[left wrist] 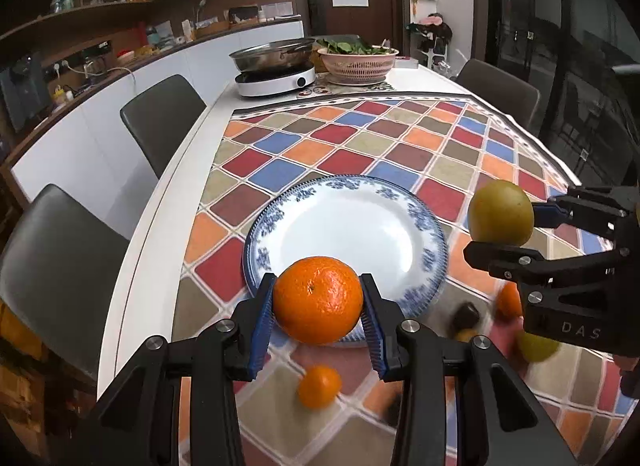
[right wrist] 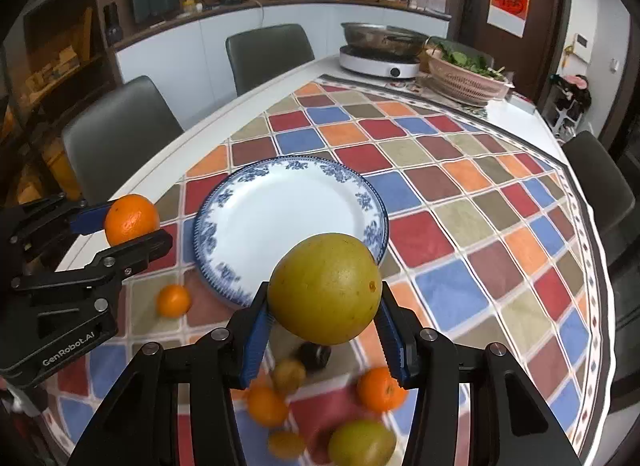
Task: Organize fruits
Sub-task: 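Place the mandarin and pear on the white plate, opening both tools, then withdraw both tools from the plate toward the remaining fruits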
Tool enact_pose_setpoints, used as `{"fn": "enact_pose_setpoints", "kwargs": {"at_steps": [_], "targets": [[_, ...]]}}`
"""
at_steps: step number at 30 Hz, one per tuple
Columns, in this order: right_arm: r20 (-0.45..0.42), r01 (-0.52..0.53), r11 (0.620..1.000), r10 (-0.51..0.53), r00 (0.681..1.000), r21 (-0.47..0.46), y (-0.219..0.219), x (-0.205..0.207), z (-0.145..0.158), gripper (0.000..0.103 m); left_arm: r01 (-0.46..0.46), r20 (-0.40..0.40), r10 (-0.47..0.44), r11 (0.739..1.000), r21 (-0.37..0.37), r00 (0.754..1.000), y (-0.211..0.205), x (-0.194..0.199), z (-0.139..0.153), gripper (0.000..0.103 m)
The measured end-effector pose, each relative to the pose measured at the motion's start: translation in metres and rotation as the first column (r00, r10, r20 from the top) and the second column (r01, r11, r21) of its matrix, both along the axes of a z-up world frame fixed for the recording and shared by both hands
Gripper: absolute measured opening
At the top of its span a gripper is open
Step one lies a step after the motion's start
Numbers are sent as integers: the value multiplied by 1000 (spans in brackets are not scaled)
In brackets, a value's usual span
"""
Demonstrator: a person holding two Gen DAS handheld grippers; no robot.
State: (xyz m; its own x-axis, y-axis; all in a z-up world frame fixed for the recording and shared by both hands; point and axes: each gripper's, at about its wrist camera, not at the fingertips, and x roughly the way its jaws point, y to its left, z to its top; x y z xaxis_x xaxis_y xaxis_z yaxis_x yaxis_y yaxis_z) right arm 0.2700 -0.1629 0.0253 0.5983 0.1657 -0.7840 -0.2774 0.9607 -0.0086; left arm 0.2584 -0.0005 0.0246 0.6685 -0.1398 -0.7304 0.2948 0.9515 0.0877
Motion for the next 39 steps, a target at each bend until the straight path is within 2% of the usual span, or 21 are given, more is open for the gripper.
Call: {"fn": "enact_pose_setpoints", "kwargs": {"at_steps": [4, 11, 17, 21, 22, 25, 30, 36, 39], "targets": [[-25, -18, 999, 17, 1000, -31, 5, 32, -10, 50, 13, -22, -13, 1000, 2, 1000, 0, 32, -12, 40], [-88, -49, 996, 42, 995, -77, 18, 80, -37, 50, 9, -113, -9, 1000, -2, 994, 1, 80, -40, 40], [-143, -67, 992, 52, 988, -106, 26, 102, -57, 50, -2, -178, 4, 1000, 9, 984, -2, 102, -64, 40], [-164, -72, 992, 54, 985, -105, 27, 106, -63, 50, -5, -207, 5, 1000, 0, 978, -2, 106, -70, 40], [-164, -70, 992, 52, 985, -104, 26, 107, -64, 50, -4, -209, 5, 1000, 3, 978, -2, 105, -70, 41], [-131, -66, 992, 51, 990, -107, 27, 105, -59, 50, -6, -201, 16, 999, 47, 979, -5, 103, -66, 63], [-96, -36, 993, 26, 995, -111, 21, 94, -43, 55, -30, -181, 35, 999, 34, 983, 2, 90, -46, 63], [-26, 28, 995, -30, 999, -96, 5, 64, -19, 56, -51, -94, 60, 995, 90, 994, -2, 54, -14, 63], [0, 32, 997, -32, 999, -71, 0, 46, -7, 65, -46, -61, 52, 994, 96, 997, -7, 36, 1, 63]]}}
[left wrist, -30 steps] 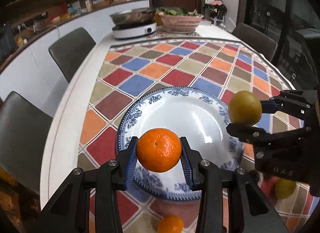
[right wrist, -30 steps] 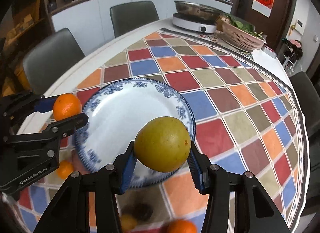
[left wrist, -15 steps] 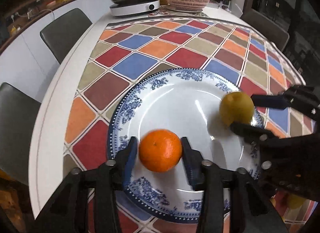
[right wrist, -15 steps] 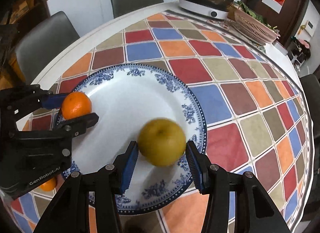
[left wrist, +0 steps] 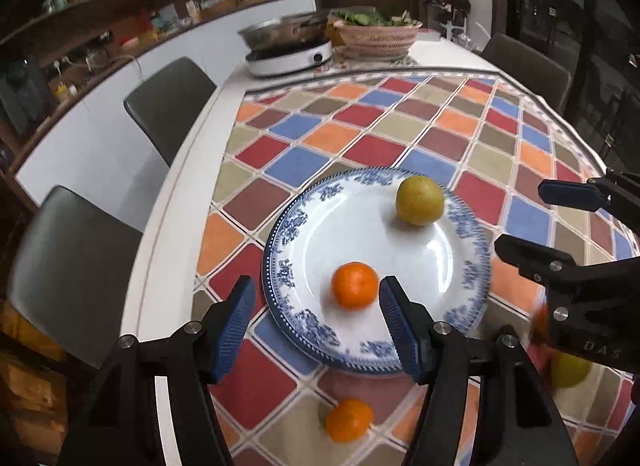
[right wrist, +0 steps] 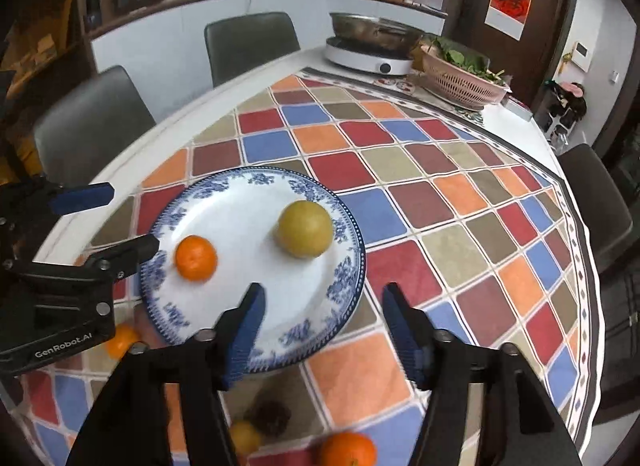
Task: Organize fruits
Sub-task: 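Withdraw both tools from the plate toward the remaining fruits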
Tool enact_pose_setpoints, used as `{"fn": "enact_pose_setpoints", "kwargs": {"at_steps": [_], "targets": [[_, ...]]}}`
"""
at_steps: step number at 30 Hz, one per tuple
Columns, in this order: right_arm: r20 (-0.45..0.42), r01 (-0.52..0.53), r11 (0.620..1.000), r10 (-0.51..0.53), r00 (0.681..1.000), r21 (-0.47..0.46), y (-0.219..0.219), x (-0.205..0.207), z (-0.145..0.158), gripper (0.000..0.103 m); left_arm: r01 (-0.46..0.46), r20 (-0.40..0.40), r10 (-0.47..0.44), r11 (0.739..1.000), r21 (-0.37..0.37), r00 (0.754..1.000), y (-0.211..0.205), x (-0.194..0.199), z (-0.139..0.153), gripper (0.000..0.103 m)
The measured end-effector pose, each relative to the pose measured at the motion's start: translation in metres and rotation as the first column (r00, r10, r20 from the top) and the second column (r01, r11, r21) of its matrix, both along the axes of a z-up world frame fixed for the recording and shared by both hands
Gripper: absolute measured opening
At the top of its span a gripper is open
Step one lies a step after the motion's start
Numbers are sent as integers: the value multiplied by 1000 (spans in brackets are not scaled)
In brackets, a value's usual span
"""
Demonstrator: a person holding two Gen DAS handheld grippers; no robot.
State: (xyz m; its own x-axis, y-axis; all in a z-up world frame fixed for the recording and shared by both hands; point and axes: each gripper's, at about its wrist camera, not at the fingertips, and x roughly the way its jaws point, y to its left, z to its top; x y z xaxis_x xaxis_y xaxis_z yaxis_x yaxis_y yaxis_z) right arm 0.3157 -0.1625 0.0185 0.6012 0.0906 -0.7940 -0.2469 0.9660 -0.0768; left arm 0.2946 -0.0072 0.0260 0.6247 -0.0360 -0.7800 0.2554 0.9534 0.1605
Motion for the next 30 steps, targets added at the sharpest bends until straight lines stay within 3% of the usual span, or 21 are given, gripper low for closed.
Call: {"fn": "enact_pose_setpoints", "kwargs": {"at_steps": [10, 14, 19, 25, 30], "targets": [[148, 17, 998, -8, 989, -54, -7, -73, 37, 65, -17, 100, 25, 996, -83, 995, -1, -73, 38, 72], [168, 10, 999, -2, 986, -50, -9, -99, 44, 72, -28, 129, 41, 994, -102, 991, -1, -104, 44, 76], [193, 28, 999, -22, 981, -33, -16, -128, 50, 72, -22, 181, 40, 995, -100, 983, -2, -137, 51, 83], [199, 77, 997, -77, 977, 10, -30, -157, 42, 78, -14, 240, 30, 998, -65, 970, -7, -170, 48, 88], [154, 137, 990, -140, 978, 32, -43, -174, 18, 78, -12, 215, 23, 999, -53, 976, -12, -182, 30, 89]]}}
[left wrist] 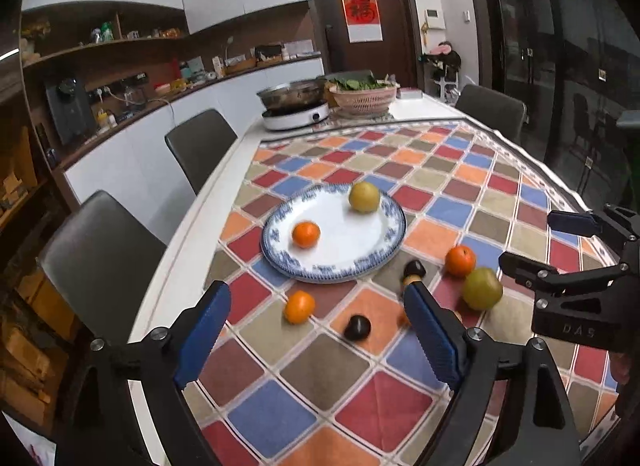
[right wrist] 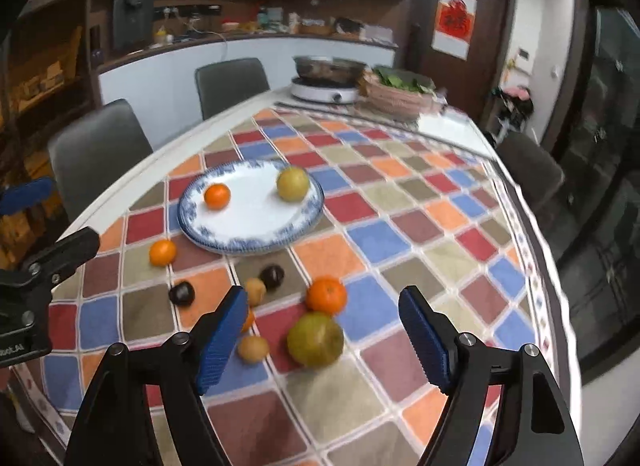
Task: Organize fruits
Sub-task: 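Withdraw both tools from the plate toward the remaining fruits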
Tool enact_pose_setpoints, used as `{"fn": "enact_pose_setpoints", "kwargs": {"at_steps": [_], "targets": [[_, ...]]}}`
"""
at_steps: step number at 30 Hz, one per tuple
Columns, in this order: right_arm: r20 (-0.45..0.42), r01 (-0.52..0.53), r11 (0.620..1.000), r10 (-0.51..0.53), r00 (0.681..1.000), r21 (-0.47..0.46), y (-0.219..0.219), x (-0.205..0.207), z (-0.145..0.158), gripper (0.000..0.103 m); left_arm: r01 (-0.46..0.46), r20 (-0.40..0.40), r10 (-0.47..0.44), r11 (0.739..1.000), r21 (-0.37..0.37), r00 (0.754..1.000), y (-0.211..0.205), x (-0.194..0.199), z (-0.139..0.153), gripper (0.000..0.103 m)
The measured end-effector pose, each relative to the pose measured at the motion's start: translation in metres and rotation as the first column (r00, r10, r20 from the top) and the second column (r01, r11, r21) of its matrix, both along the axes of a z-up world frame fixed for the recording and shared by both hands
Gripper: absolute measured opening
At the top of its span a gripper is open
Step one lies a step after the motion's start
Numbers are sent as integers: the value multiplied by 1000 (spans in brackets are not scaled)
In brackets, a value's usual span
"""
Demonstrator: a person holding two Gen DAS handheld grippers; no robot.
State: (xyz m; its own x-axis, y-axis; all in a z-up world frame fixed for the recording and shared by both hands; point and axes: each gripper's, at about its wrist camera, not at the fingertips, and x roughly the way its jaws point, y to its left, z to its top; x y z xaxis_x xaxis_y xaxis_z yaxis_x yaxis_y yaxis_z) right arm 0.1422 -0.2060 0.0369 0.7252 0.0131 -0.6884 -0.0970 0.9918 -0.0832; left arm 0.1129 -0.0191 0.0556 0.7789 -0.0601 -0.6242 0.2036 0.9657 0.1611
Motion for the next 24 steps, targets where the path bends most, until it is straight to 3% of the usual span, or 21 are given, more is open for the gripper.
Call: {"fn": "enact_pose_setpoints", "kwargs": {"at_steps": [10, 24], "targets": [[-54, 56, 998, -56, 997, -11, -10, -12, -29, 78, 2, -113, -3, 1000, -14, 994, 2, 4, -47, 89], [-133, 52, 999, -53, 990, -13, -6, 0, -60, 78, 24, -169, -24, 1000, 1, 985, 0, 26, -80, 89]]}}
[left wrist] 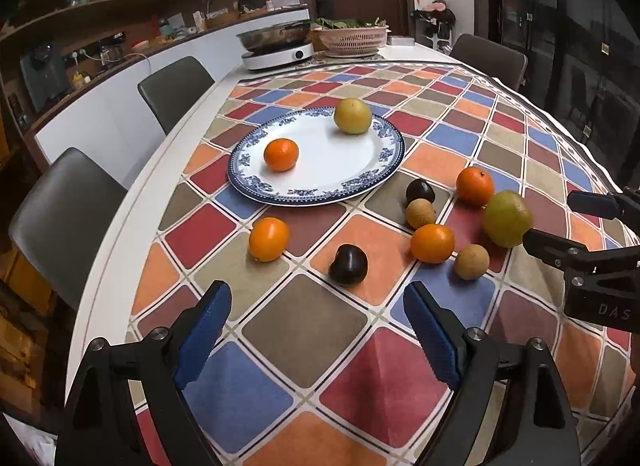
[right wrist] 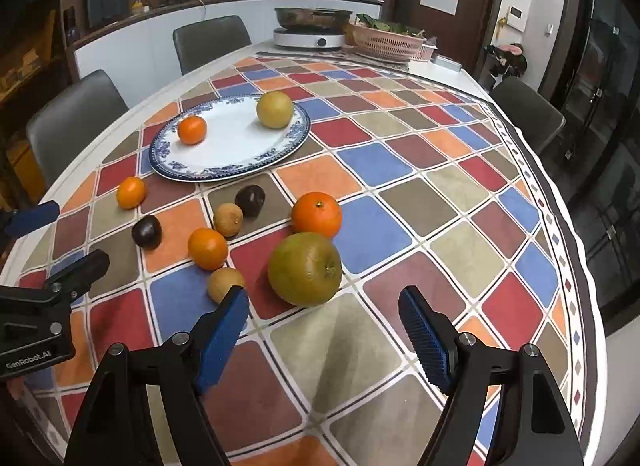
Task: Organize fruits
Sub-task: 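Withdraw both tools from the plate toward the remaining fruits, then grasp the dark plum with the left tool while the right tool grasps the green pear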
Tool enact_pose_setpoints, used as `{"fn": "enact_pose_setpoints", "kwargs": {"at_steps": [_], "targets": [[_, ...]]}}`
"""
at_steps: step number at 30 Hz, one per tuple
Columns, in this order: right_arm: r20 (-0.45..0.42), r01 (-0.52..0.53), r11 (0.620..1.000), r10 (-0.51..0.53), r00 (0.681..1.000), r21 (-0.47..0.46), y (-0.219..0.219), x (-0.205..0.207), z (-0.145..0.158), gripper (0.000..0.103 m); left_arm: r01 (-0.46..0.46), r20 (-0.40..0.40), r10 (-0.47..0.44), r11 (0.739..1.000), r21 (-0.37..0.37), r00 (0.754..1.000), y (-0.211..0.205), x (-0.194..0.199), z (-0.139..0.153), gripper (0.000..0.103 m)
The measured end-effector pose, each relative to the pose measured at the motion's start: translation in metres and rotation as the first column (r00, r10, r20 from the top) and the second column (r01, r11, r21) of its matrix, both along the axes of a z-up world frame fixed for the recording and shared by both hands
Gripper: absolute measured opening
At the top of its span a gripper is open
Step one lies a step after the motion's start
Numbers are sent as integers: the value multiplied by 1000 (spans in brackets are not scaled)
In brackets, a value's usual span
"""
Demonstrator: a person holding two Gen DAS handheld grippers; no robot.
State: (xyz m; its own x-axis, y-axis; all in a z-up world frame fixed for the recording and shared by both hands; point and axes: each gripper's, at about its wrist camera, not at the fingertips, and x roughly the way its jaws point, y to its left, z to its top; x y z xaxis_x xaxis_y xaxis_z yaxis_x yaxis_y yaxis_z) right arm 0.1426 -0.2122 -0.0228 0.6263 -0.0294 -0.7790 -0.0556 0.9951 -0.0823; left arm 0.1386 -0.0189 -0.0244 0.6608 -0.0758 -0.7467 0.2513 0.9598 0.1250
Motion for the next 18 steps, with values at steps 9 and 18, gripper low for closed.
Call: {"fn": "enact_pose_setpoints", "kwargs": {"at_steps": [9, 18], "targets": [[-39, 6, 999, -5, 999, 32, -2, 14, -13, 78, 10, -69, -13, 999, -49, 998, -5, 25, -16, 85], [-72, 14, 997, -9, 997, 75, -4, 24, -23, 77, 28, -132, -34, 998, -49, 991, -16, 45, -27, 62]]}}
